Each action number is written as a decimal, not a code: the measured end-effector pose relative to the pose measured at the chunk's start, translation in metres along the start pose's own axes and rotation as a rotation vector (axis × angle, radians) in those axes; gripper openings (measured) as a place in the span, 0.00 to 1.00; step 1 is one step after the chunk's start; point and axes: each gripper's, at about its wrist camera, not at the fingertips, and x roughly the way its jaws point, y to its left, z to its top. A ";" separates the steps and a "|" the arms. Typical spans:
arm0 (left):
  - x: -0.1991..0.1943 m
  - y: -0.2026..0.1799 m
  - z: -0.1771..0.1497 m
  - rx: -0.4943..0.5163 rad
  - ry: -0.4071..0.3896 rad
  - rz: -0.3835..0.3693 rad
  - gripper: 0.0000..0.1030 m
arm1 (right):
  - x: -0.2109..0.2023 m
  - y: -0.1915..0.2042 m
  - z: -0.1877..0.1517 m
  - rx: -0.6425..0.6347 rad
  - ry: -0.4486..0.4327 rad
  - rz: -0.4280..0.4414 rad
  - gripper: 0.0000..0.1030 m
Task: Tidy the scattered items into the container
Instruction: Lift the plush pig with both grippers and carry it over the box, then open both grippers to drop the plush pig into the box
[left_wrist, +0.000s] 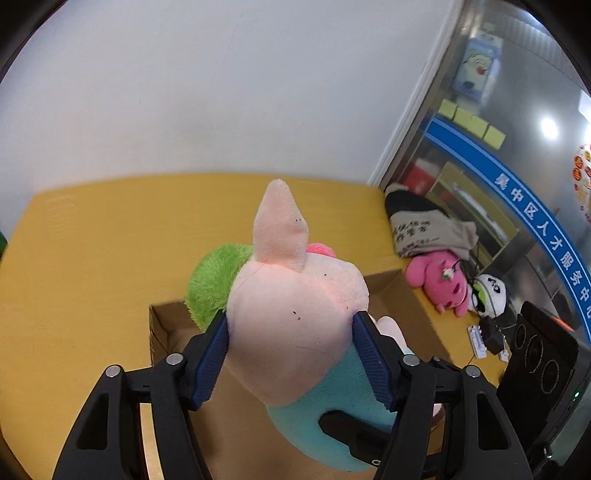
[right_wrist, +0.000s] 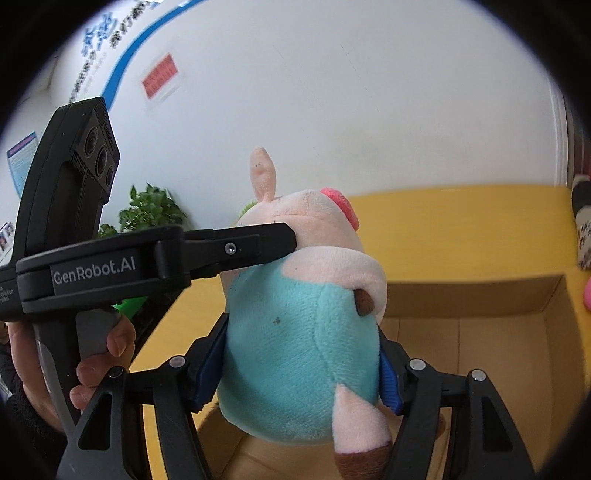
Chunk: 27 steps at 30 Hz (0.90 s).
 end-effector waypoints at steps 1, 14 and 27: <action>0.009 0.006 -0.003 -0.001 0.019 0.008 0.68 | 0.011 -0.004 -0.005 0.018 0.018 -0.001 0.66; 0.092 0.061 -0.043 -0.020 0.205 0.073 0.63 | 0.104 -0.018 -0.068 0.166 0.167 -0.100 0.66; 0.060 0.069 -0.035 -0.053 0.084 0.071 0.78 | 0.064 -0.032 -0.072 0.113 0.181 -0.098 0.86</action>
